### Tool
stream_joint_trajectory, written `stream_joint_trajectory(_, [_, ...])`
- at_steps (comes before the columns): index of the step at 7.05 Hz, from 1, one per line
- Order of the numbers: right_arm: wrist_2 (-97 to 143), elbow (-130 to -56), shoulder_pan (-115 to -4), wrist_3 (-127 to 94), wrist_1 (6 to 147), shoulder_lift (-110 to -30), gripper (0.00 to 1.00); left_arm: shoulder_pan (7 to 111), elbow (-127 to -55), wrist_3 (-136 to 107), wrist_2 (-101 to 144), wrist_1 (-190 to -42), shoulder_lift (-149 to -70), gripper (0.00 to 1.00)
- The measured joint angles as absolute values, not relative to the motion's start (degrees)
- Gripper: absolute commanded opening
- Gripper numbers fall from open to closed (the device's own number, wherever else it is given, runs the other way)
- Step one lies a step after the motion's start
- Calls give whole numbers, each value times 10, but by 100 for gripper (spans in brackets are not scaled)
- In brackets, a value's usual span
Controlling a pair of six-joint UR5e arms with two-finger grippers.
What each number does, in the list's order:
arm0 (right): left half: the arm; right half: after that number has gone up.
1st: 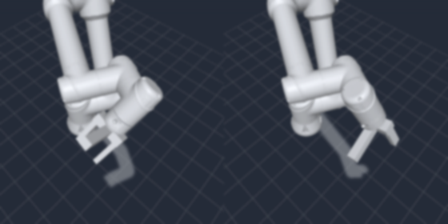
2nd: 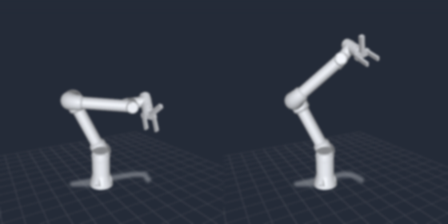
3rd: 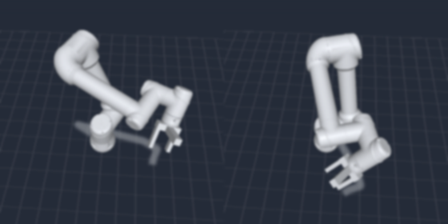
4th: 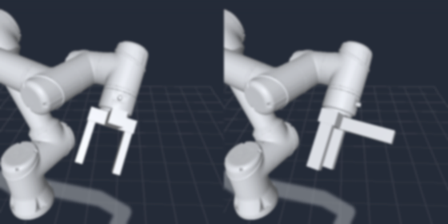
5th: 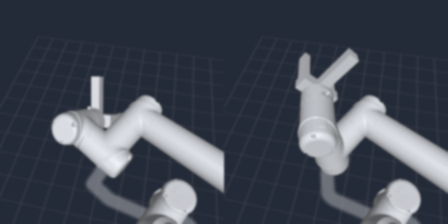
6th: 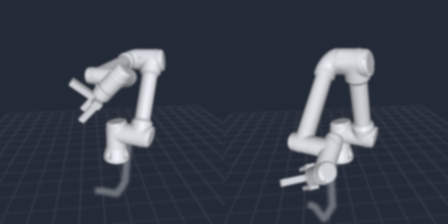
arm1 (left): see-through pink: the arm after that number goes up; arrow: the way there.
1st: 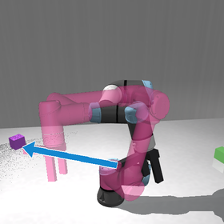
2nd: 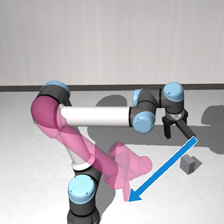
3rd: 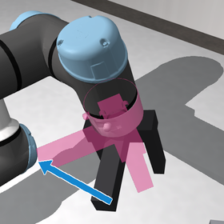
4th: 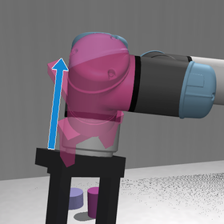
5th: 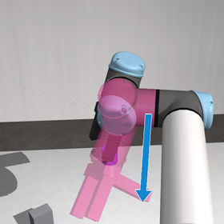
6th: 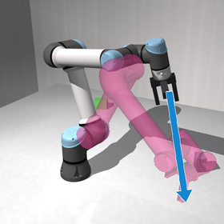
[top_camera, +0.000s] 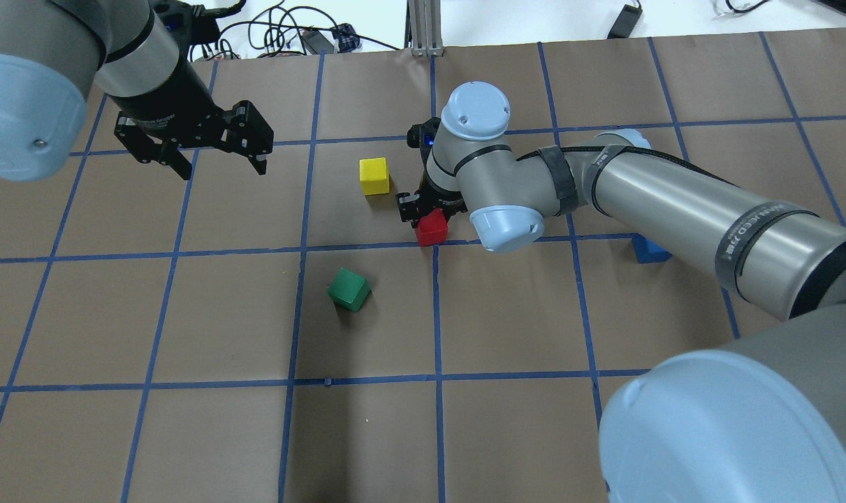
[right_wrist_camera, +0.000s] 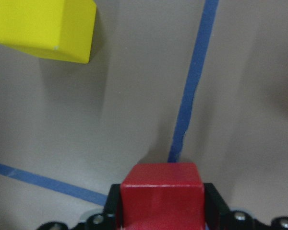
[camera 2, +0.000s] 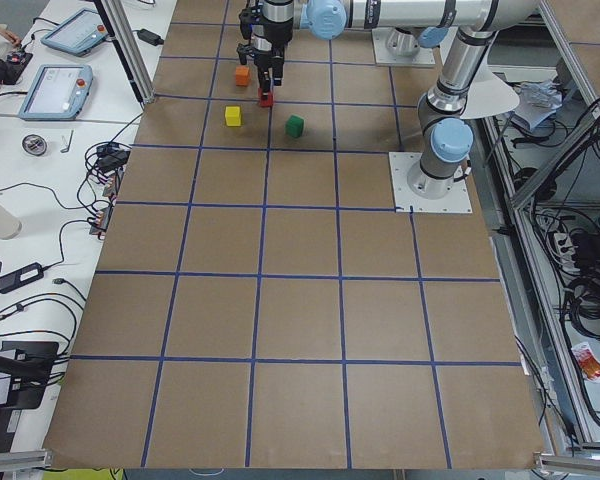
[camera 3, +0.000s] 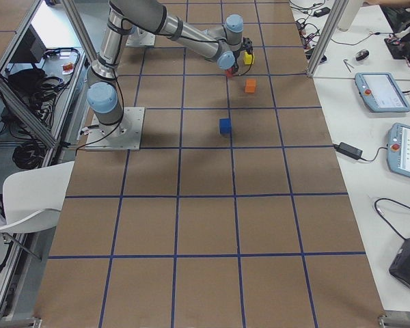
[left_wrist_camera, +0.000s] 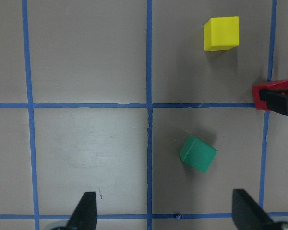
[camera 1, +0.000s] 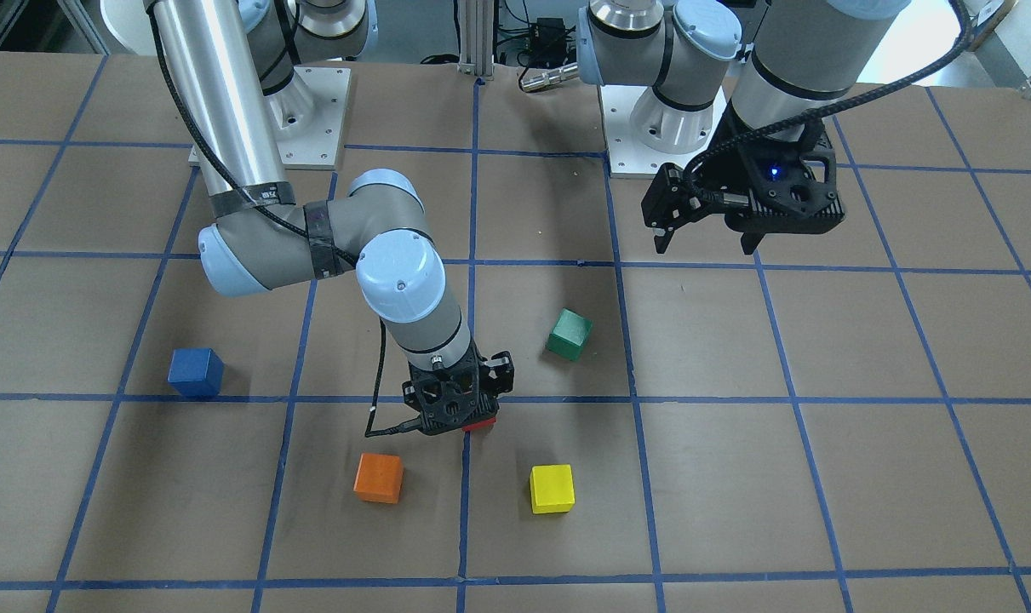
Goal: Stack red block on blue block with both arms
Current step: 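Lower the right gripper and grasp the red block, then carry the red block with the right gripper toward the blue block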
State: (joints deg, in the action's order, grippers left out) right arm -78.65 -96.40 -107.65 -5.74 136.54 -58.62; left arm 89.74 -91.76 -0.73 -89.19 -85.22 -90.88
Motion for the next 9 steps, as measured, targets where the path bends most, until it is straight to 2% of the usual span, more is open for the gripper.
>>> stream_joint_trajectory(2, [-789, -962, -1073, -55, 1349, -605, 0, 897, -918, -8, -892, -852, -909, 100])
stream_joint_trajectory(4, [-806, -957, -1058, -48, 1246, -661, 0, 897, -918, -8, -891, -852, -909, 100])
stream_joint_trajectory(6, [-859, -963, -1005, -42, 1147, -720, 0, 897, -918, -8, -891, -852, -909, 100])
stream_joint_trajectory(9, [-894, -1013, -918, -34, 1124, -777, 0, 898, -917, -8, -892, -852, -909, 100])
